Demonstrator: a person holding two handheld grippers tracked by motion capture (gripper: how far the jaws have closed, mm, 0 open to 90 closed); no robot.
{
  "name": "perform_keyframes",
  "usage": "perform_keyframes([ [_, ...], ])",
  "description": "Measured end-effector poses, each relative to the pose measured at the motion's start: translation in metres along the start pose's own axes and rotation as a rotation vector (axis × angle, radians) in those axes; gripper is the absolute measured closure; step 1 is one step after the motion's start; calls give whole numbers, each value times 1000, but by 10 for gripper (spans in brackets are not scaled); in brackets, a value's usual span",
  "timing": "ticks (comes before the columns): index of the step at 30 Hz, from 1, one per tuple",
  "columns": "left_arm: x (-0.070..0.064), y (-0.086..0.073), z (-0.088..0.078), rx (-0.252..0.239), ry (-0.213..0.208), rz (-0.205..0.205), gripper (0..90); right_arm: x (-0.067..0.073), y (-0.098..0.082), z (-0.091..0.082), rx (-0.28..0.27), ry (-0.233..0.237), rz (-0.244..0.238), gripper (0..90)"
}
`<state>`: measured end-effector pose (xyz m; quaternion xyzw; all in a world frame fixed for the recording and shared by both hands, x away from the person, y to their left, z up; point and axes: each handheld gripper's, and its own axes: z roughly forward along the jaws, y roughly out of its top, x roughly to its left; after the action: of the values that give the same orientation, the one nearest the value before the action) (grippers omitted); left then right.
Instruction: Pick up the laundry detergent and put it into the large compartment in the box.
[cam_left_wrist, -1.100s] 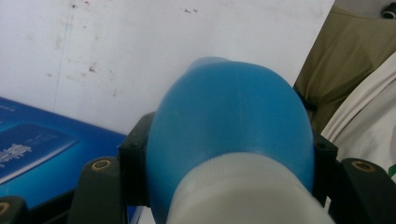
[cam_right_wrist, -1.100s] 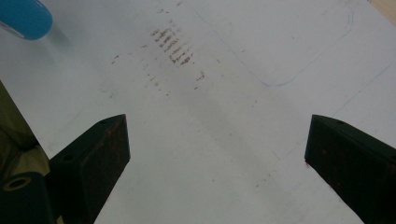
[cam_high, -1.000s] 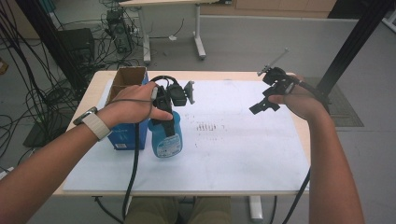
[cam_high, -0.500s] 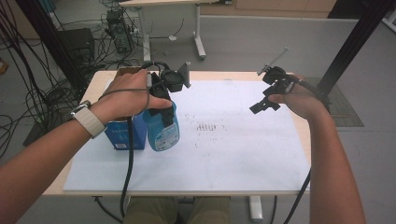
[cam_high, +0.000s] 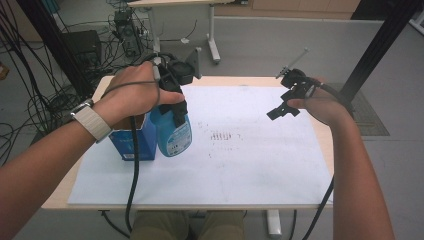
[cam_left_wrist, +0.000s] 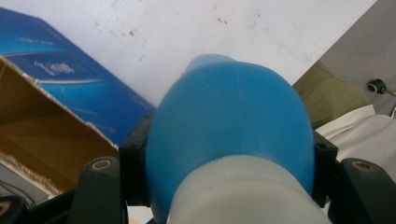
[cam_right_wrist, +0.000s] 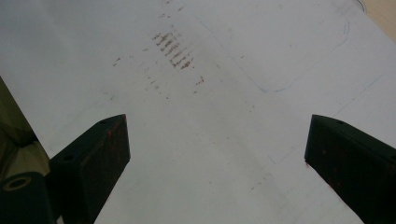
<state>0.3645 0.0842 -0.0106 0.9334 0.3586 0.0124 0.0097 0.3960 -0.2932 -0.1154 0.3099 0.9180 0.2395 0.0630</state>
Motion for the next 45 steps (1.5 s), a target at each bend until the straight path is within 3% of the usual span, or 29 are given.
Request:
perform_keyframes([
  [5,-2,0,-11,11,6,-29,376,1,4,-2,5,-1,-5,67],
  [13,15,-8,-24,7,-21,-119,376,2,7,-4,0,-2,-14,67],
  [19,21,-10,-31,6,-7,-182,376,2,11,-1,2,5,-24,67],
  [30,35,-12,-43,11,-21,-231,376,2,18,1,4,7,-32,67],
  [34,41,-12,-52,9,-28,-274,376,3,20,3,5,11,-34,67],
  [45,57,-11,-66,23,-51,-331,376,2,22,4,5,16,-42,67],
])
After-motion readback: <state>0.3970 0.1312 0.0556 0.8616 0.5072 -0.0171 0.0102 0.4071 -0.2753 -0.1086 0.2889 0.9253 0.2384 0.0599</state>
